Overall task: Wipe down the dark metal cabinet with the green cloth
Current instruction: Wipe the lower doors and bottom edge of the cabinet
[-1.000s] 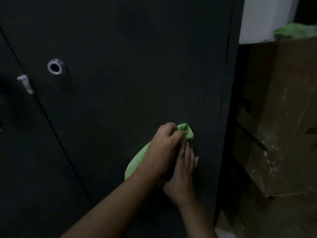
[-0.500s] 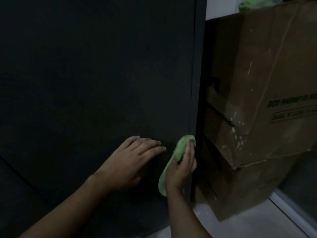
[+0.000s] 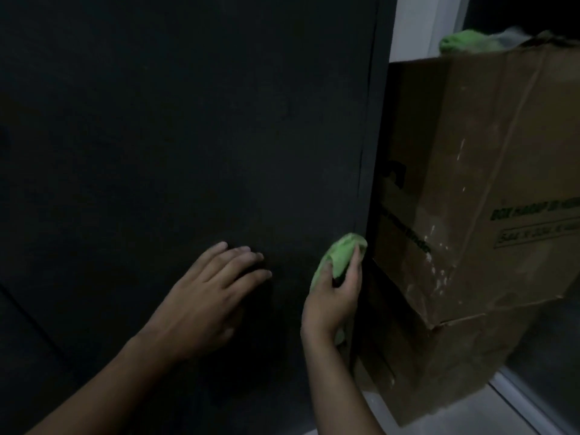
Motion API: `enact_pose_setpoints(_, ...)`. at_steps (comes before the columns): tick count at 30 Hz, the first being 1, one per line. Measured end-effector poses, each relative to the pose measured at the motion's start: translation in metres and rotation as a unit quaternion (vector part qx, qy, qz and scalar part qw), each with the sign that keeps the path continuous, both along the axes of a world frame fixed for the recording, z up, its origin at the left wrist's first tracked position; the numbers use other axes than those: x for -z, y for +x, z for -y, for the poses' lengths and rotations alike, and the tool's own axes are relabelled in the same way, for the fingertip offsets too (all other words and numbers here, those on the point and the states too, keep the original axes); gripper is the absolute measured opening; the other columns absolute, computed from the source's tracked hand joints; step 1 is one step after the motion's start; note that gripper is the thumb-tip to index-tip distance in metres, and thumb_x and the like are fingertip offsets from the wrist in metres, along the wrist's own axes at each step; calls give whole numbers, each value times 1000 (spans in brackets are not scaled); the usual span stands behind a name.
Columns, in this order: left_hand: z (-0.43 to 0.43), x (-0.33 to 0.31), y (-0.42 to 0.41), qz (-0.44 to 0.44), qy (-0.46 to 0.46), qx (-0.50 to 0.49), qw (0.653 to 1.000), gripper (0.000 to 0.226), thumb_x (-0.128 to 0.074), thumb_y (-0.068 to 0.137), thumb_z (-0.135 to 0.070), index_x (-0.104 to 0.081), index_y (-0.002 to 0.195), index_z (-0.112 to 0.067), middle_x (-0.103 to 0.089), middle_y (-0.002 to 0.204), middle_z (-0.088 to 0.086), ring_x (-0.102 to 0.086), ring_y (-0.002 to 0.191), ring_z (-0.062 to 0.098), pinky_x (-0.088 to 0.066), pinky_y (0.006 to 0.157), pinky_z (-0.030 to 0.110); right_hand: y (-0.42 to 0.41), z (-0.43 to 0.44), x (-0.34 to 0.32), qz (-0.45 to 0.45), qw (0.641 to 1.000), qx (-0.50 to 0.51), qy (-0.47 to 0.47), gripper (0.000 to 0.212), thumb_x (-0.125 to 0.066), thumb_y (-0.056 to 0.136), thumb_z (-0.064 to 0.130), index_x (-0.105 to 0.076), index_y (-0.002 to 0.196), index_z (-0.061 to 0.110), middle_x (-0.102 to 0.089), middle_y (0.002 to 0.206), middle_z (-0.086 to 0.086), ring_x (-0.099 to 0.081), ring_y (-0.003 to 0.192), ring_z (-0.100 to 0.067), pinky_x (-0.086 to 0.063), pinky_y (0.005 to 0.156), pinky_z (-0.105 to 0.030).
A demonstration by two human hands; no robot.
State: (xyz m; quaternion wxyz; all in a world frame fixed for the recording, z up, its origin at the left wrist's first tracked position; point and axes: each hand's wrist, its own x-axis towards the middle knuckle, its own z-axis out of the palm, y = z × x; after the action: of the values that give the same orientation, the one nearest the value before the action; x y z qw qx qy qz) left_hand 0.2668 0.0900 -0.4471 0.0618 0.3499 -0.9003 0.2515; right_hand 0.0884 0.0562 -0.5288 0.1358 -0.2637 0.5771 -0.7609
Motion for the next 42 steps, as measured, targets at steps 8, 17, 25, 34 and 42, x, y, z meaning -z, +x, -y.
enact_pose_setpoints(8,-40,-106,65,-43,-164,-148,974,70,-41,75,-36,-49,144,-23,-44,151,3,-38,138,22,-12,110,70,64,-19,-100,-418,892,-91,-150,70,-53,84,2,-48,148,30,-45,153,5,-48,116,-18,-36,102,-26)
enact_pose_setpoints(17,-91,-191,154,-84,-199,-299,929,74,-33,79,-42,-35,151,-25,-27,158,9,-30,142,32,-9,107,73,58,-3,-230,-464,855,-84,-213,65,-60,86,11,-49,146,33,-43,151,12,-47,104,-24,-26,92,-10)
enact_pose_setpoints(25,-112,-180,237,-74,-144,-307,938,68,-4,101,-51,-29,151,-12,-28,154,20,-32,137,38,-16,103,78,135,-14,-284,-623,731,-92,-262,59,-54,84,14,-55,139,36,-49,149,12,-38,103,-26,-46,80,-43)
enact_pose_setpoints(34,-98,-178,229,-134,-110,-273,946,53,-32,92,-45,-37,142,-28,-30,141,18,-27,132,38,-23,107,65,152,-30,-364,-640,719,-113,-247,62,-51,82,5,-58,136,37,-51,146,15,-35,107,-28,-42,83,-47)
enact_pose_setpoints(42,-119,-169,251,-268,-61,-193,942,62,-35,92,-45,-9,147,-42,-4,160,-16,-11,141,0,0,118,41,246,-44,-366,-729,597,-154,-297,58,-71,82,15,-58,137,32,-51,147,9,-36,109,-31,-47,78,-48)
